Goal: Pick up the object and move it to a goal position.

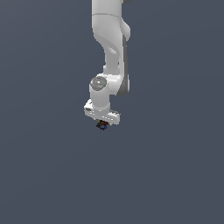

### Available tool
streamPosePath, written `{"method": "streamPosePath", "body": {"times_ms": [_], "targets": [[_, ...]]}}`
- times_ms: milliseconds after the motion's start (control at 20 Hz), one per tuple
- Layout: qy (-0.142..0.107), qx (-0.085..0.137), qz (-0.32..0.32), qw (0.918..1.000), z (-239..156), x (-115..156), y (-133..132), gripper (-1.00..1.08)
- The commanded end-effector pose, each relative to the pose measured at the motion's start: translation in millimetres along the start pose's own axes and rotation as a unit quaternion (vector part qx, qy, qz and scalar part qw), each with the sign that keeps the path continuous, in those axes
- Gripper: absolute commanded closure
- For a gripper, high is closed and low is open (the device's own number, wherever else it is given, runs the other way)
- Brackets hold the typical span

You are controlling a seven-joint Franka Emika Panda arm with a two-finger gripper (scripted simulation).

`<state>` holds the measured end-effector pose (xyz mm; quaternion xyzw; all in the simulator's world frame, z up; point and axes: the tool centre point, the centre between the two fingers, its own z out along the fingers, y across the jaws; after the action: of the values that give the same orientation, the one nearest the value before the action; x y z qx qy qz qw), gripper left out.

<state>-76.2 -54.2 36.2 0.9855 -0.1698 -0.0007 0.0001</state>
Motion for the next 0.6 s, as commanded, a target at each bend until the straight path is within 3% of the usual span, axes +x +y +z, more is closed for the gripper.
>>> {"method": "streamPosePath", "body": {"times_ms": [0,100,150,550], "targets": [[0.001,0.000,0.000,1.0000,5.4,0.5,-0.3,-0.92],[0.001,0.000,0.000,1.0000,6.5,0.7,-0.4,-0.92],[0.001,0.000,0.000,1.0000,6.5,0.7,-0.4,1.08],[0.001,0.000,0.000,1.0000,6.5,0.7,-0.4,1.08]]}}
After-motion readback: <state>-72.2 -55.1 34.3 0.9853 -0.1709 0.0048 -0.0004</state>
